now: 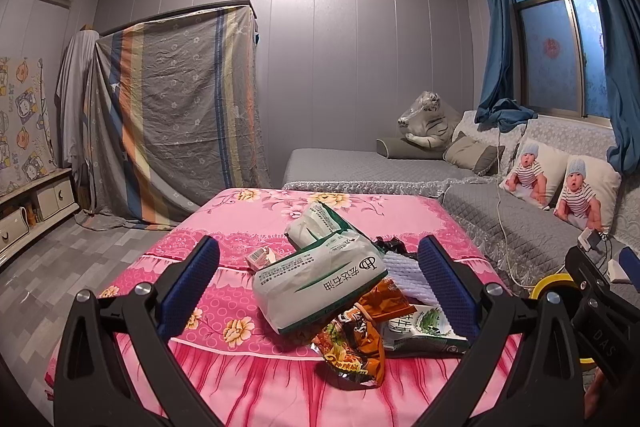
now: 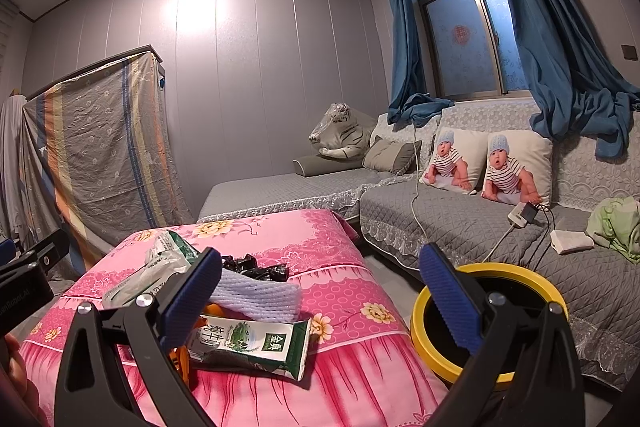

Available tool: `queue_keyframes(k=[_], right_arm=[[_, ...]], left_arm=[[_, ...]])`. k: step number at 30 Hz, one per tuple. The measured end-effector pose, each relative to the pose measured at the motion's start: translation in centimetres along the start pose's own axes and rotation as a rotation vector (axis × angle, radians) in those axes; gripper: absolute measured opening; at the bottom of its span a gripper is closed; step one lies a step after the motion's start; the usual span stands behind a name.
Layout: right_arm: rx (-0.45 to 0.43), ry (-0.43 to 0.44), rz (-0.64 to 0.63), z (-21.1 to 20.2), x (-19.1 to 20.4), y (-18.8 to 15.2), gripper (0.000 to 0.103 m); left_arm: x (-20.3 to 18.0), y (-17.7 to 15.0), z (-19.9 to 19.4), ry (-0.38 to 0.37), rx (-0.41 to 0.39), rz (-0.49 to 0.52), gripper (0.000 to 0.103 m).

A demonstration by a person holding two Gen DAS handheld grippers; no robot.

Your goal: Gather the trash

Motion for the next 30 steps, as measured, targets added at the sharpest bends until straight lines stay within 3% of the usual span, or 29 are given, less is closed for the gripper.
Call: queue_keyframes(k=[30], right_arm=[[0.005,0.000,0.004,0.15,-0.10,-0.26,0.095]], left_arm=[[0.16,-0.63,0.35,0.004,0.010,0.000,0.095]])
Point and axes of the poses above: each gripper's, at about its wrist camera, not at the fingertips, and z roughly the way its jaws point, x to its left, y to its top, the point moved 1 cm from there along z, roughly the way its jaws point
